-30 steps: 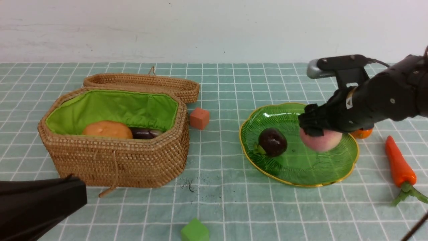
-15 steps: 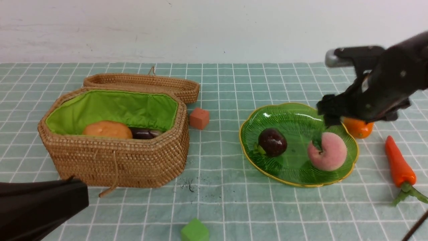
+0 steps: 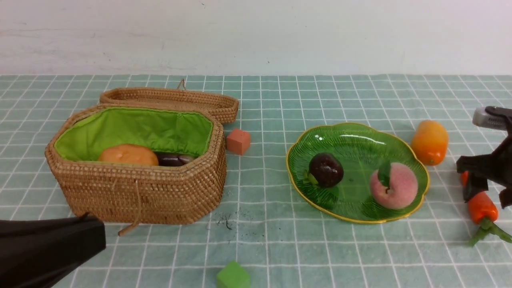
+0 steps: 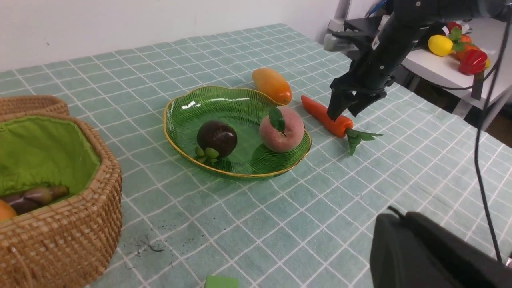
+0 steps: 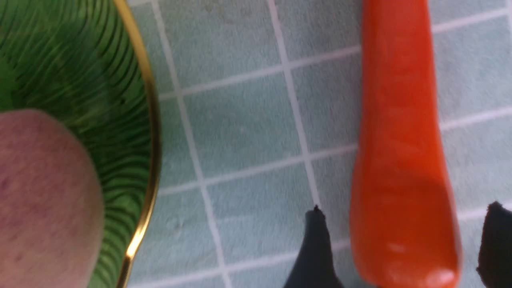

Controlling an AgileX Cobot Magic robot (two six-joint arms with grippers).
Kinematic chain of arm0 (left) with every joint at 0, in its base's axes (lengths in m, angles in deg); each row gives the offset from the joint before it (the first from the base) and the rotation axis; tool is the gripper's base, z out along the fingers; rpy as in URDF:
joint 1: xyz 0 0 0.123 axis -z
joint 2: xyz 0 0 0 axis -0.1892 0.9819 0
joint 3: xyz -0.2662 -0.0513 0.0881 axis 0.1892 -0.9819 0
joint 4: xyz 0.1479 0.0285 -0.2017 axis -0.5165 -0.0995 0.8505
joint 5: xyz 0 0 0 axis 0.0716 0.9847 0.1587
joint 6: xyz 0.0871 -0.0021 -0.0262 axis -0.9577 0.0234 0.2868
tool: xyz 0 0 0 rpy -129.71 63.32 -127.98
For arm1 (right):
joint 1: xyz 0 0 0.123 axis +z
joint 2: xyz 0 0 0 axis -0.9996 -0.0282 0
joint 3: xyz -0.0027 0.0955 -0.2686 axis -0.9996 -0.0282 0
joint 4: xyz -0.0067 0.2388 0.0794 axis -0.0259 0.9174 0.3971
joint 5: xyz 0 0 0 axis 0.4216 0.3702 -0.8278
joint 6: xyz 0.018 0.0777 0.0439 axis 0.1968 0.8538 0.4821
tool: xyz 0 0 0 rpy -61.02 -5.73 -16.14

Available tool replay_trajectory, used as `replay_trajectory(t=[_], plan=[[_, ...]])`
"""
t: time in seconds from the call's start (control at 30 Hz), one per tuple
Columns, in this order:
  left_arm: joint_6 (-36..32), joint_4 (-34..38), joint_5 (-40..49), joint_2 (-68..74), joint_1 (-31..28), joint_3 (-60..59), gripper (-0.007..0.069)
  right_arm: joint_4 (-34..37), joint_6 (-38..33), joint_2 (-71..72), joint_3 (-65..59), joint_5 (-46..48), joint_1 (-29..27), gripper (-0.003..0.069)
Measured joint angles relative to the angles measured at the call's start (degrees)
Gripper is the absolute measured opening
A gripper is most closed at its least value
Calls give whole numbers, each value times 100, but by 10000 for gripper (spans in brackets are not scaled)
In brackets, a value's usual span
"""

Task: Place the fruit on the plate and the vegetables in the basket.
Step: Use the right arm to grab a carrot and put it into the left basket

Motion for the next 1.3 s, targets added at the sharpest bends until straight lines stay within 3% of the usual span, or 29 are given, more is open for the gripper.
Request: replay_trajectory(t=[0.27, 0.33, 0.63, 0.77, 0.97, 1.03, 1.13, 1.17, 1.23, 1.27, 1.3], plan=[[0, 0, 28, 0, 0, 0, -10, -41, -114, -406, 0, -108, -51, 470], [0, 0, 40, 0, 0, 0, -10, -95, -114, -535, 5, -113, -51, 374], [0, 0, 260, 0, 0, 0, -10, -82, -231, -9, 192, 671, -51, 369], [0, 0, 312, 0, 0, 0, -10, 341, -392, 846, 476, 1161, 74, 369], [0, -20, 370, 0, 0, 0, -10, 1670, -1627, 1527, 1397, 1411, 1239, 369], [73, -393, 376, 0, 0, 21, -10, 2439, -2689, 1291, 2070, 1248, 2252, 369], [355, -882, 371, 0, 0, 42, -10, 2895, -3312, 969, 2531, 992, 2892, 369], [868, -1624, 376, 0, 0, 60, -10, 3221, -3875, 493, 3013, 657, 3511, 369], [1332, -2044, 381, 0, 0, 60, -10, 3388, -4202, 220, 3348, 494, 3780, 369], [2047, -2730, 459, 0, 0, 60, -10, 3563, -4538, -243, 3802, 256, 4140, 369], [2141, -2895, 485, 0, 0, 60, -10, 3581, -4573, -363, 3917, 200, 4219, 369]])
